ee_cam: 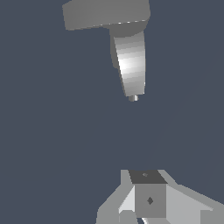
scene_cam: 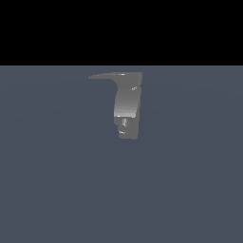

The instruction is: Turn on the faucet by rotating a designated handle.

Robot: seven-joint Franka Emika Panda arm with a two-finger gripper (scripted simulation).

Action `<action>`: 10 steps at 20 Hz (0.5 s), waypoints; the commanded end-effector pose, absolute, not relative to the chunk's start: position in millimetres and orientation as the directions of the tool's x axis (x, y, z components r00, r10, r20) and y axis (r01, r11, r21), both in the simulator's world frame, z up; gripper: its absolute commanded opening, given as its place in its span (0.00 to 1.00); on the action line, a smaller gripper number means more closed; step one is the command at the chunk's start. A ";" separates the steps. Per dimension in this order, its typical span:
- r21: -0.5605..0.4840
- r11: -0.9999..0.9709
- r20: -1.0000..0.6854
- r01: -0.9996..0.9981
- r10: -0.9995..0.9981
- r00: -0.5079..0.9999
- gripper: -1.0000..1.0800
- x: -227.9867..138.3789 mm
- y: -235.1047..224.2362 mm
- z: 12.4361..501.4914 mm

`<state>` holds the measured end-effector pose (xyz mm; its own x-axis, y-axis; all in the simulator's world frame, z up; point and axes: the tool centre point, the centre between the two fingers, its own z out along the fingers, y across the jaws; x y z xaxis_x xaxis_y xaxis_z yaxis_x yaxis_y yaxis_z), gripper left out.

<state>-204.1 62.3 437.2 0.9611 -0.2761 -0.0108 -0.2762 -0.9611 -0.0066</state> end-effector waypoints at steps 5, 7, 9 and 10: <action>-0.008 -0.915 -0.012 -0.403 -0.403 0.915 0.00 -180.1 87.0 420.1; -0.008 -0.898 -0.012 -0.440 -0.440 0.898 0.00 -171.9 93.8 414.8; -0.008 -0.879 -0.012 -0.477 -0.477 0.879 0.00 -163.5 100.3 409.6; -0.008 -0.869 -0.012 -0.495 -0.495 0.869 0.00 -159.2 103.4 407.0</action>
<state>-165.7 98.4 411.1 0.8845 -0.4664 -0.0121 -0.4665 -0.8845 -0.0075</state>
